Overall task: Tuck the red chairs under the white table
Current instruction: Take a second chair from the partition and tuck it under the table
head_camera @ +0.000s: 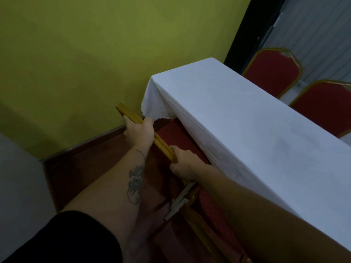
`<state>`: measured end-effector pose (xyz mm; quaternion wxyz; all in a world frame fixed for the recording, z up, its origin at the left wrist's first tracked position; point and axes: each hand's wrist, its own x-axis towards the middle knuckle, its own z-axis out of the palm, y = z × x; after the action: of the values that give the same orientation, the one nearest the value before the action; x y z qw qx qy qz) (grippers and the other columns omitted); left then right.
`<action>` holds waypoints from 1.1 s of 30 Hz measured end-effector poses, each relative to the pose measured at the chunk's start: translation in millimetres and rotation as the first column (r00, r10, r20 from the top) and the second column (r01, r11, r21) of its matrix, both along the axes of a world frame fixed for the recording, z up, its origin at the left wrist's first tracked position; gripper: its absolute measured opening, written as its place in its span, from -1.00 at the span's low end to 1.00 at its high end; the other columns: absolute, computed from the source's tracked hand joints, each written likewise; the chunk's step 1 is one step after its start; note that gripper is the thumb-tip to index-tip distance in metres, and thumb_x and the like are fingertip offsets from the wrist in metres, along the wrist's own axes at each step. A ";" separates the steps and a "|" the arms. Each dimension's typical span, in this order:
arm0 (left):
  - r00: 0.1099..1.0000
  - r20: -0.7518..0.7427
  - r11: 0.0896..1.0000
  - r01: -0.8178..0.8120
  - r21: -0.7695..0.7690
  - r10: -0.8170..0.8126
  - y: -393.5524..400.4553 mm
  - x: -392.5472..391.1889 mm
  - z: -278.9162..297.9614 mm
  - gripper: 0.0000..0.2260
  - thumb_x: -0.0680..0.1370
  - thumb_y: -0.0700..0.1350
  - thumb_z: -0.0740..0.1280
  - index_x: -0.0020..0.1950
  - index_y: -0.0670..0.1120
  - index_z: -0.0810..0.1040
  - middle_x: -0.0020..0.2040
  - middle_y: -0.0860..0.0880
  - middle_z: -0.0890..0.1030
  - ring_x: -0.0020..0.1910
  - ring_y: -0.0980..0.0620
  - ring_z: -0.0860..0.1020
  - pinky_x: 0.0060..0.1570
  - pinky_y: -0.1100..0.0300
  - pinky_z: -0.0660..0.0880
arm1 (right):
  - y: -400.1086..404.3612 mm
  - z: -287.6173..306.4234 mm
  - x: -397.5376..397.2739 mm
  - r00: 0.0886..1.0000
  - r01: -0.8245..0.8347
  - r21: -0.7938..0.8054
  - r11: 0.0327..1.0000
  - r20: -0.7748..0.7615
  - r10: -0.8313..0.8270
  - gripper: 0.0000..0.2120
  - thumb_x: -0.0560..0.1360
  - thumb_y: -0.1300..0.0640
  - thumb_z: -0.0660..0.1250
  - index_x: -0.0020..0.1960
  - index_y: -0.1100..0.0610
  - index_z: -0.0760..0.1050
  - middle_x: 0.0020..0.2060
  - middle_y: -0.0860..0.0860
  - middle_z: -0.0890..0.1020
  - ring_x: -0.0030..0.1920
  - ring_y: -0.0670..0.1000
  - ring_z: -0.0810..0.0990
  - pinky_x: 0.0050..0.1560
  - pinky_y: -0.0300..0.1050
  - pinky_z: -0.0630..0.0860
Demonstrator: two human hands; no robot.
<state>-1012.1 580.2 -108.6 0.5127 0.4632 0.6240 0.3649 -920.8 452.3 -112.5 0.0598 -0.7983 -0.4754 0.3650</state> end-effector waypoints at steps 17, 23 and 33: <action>0.757 -0.069 0.749 0.622 -0.228 -0.650 -85.8 -41.5 1.2 -0.72 0.55 -0.05 0.38 0.20 -0.15 0.58 0.03 -0.10 0.67 -0.06 -0.06 0.68 -0.19 0.04 0.59 | -111.4 -5.7 -15.8 0.986 0.016 -0.007 1.000 -0.165 -0.017 -0.47 0.60 0.15 0.21 0.57 0.17 0.35 0.39 0.16 0.54 0.12 0.09 0.61 -0.14 -0.17 0.51; 0.758 -0.095 0.752 0.610 -0.248 -0.646 -176.0 -53.9 7.1 -0.74 0.57 -0.12 0.37 0.26 -0.09 0.57 0.08 -0.11 0.67 0.02 -0.07 0.68 0.07 -0.05 0.61 | -182.7 16.8 -28.7 0.983 -0.026 0.126 0.992 -0.178 0.048 -0.72 0.64 0.02 0.19 0.08 0.16 0.60 -0.01 0.08 0.64 -0.03 0.09 0.61 0.16 0.18 0.58; 0.775 -0.306 0.822 0.450 -0.349 -0.554 -265.7 -33.8 2.9 -0.72 0.53 -0.04 0.36 0.12 -0.20 0.56 -0.10 -0.10 0.57 -0.16 -0.04 0.57 -0.22 0.10 0.50 | -259.8 24.0 -29.1 0.970 -0.241 0.011 0.971 0.021 0.240 -0.55 0.32 -0.15 0.41 0.13 0.04 0.49 0.01 0.04 0.63 -0.03 0.18 0.63 0.05 0.14 0.64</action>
<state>-1045.9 314.5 -105.7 0.5109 0.6070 0.6080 0.0289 -949.9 192.5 -88.5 0.0160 -0.7378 -0.5716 0.3587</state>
